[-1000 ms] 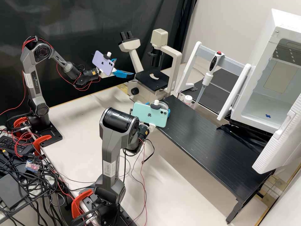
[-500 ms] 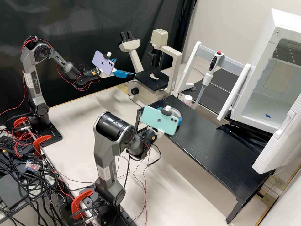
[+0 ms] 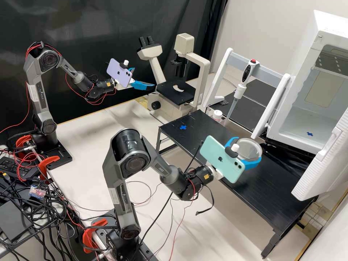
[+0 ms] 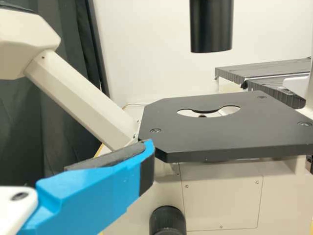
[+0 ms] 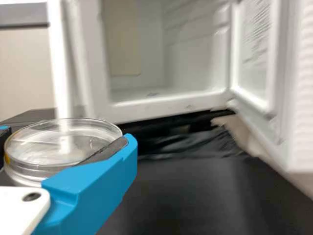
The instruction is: Move the petri dish to the incubator
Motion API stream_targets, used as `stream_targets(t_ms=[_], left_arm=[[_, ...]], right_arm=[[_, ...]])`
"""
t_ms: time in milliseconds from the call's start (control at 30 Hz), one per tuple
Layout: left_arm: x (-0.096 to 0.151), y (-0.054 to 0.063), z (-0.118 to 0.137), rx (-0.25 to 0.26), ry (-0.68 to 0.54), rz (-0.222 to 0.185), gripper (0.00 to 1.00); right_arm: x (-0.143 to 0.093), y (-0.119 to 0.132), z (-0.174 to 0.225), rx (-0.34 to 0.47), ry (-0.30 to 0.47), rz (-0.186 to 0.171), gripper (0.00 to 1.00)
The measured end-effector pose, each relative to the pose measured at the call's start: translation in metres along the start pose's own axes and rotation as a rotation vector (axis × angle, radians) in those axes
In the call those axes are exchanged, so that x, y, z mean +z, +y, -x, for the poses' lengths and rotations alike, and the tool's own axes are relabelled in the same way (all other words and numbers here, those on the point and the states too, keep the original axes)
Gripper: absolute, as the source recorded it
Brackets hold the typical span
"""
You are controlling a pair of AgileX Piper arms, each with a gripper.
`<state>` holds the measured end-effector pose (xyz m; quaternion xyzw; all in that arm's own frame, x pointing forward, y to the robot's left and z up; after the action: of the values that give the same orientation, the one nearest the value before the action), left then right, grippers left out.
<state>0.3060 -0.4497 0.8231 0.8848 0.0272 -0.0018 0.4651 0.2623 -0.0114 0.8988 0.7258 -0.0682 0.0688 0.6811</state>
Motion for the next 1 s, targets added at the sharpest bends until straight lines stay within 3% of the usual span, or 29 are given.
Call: stream_targets(t_ms=[167, 333, 633, 1000], left_arm=[[0.000, 0.000, 0.000, 0.000, 0.000, 0.000, 1.00], [0.000, 0.000, 0.000, 0.000, 0.000, 0.000, 1.00], [0.000, 0.000, 0.000, 0.000, 0.000, 0.000, 1.00], [0.000, 0.000, 0.000, 0.000, 0.000, 0.000, 1.00]], right_arm=[[-0.001, 0.019, -0.034, 0.043, 0.004, 0.016, 0.00], [0.004, 0.033, -0.078, 0.068, -0.068, -0.005, 0.00], [0.006, 0.046, -0.151, 0.047, -0.146, -0.018, 0.00], [0.010, 0.043, -0.226, 0.001, -0.204, -0.065, 0.00]])
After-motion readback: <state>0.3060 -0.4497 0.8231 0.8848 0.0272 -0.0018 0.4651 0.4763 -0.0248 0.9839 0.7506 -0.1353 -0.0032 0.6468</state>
